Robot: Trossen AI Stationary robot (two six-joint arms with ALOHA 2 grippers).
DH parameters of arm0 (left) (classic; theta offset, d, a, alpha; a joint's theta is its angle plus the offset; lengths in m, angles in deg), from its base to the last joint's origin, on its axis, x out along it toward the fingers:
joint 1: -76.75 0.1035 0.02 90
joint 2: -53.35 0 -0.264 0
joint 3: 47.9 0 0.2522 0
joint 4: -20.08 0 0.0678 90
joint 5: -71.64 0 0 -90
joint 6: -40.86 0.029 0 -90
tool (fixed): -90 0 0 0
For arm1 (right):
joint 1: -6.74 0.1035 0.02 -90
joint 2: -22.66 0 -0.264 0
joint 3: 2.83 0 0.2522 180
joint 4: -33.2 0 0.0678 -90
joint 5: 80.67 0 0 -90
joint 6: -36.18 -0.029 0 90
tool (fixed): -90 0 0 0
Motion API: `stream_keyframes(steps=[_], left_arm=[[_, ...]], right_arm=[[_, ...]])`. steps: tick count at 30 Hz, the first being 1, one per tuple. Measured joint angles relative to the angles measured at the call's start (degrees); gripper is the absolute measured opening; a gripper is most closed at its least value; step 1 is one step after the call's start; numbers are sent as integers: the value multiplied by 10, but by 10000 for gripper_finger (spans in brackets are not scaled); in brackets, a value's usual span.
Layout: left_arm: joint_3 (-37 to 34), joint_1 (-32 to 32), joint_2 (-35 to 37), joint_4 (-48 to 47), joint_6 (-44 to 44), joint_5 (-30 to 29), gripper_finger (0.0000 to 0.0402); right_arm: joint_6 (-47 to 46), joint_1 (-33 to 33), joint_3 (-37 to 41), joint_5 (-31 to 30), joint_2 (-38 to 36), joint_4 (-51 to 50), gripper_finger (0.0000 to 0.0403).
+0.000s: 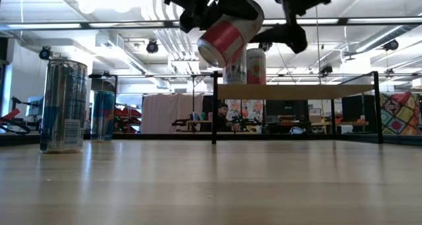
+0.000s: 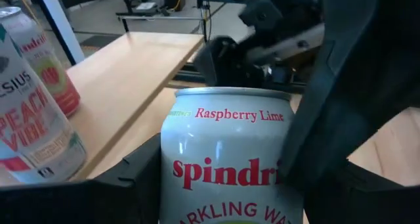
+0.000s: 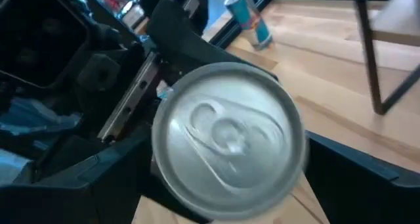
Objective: Place canned beverage on shelf
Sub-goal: Put the pink and white soda can aligned with the other pink soda can on the shelf
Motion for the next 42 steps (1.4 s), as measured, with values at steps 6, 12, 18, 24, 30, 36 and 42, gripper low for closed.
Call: stream_keyframes(steps=[6, 12, 18, 24, 30, 36, 42], left_arm=[[5, -2, 0, -4, 9, 7, 230], [5, -3, 0, -5, 5, -23, 230], [6, -6, 1, 7, -7, -26, 234], [10, -6, 11, -4, -70, 7, 282], [2, -7, 69, -34, -120, 46, 342], [-3, -7, 137, -26, -86, 33, 349], [-32, -7, 189, -29, -81, 32, 334]], right_arm=[[19, -6, -74, 17, 35, -78, 358], [-22, -11, -124, 19, 38, -179, 321], [-21, -16, -153, 29, 31, -229, 288], [8, -26, -200, 62, 30, -320, 288], [109, -58, -307, 33, 28, -558, 289], [263, -123, -381, 26, 35, -642, 290], [400, -198, -414, 80, 55, -640, 291]])
